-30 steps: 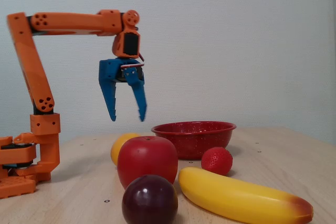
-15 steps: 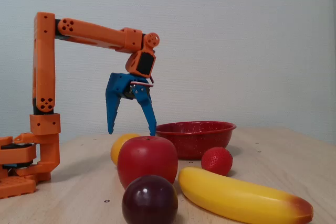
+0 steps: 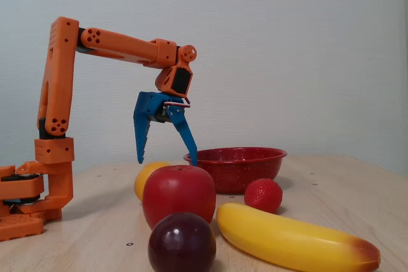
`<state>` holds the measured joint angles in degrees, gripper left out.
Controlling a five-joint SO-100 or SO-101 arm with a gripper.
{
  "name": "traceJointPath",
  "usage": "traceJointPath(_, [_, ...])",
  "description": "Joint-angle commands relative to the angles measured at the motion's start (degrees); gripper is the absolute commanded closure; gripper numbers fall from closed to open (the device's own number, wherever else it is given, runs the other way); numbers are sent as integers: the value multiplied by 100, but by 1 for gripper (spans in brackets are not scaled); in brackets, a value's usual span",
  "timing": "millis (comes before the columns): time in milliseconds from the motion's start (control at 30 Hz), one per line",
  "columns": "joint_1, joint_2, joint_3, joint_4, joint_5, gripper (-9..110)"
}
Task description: Put the peach in the red bowl.
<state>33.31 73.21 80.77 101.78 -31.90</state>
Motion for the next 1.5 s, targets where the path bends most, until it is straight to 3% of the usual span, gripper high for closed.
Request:
traceJointPath(0, [176,105,-457,0,-211,54])
traceJointPath(533, [-325,-431,264,-958,9,54])
traceJointPath(1467, [-826,-343,633,-967,281,54])
